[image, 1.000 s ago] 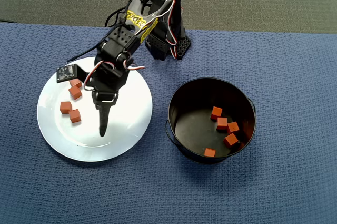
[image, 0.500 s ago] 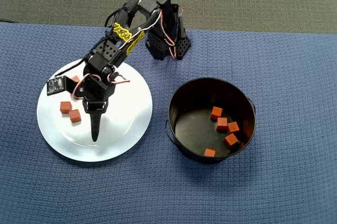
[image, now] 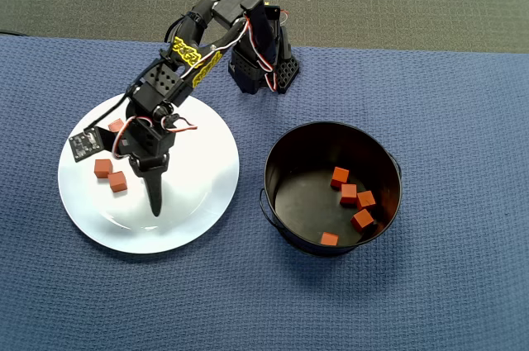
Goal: Pick up the red cubes from the white plate and place them in the black recipient
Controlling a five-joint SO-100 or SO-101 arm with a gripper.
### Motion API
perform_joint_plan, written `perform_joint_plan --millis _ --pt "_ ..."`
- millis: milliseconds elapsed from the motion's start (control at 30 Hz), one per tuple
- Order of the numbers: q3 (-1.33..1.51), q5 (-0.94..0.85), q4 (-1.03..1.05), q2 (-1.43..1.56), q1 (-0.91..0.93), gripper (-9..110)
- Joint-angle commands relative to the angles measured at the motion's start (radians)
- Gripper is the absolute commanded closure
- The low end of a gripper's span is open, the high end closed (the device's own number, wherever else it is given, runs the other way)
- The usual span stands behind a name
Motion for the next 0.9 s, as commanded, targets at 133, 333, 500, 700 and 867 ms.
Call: perform_joint_plan --millis 133,333,500,700,867 --pt "-0.091 -0.046 0.015 -0.018 0.060 56" --pt "-0.130 -0.052 -0.006 -0.066 0.084 57" --pt "-0.147 -0.089 -0.028 -0.100 0.091 57" --pt "-0.230 -0.084 -0.002 -0.138 0.100 58" --pt "-0.262 -0.077 -0.005 -0.166 0.100 60"
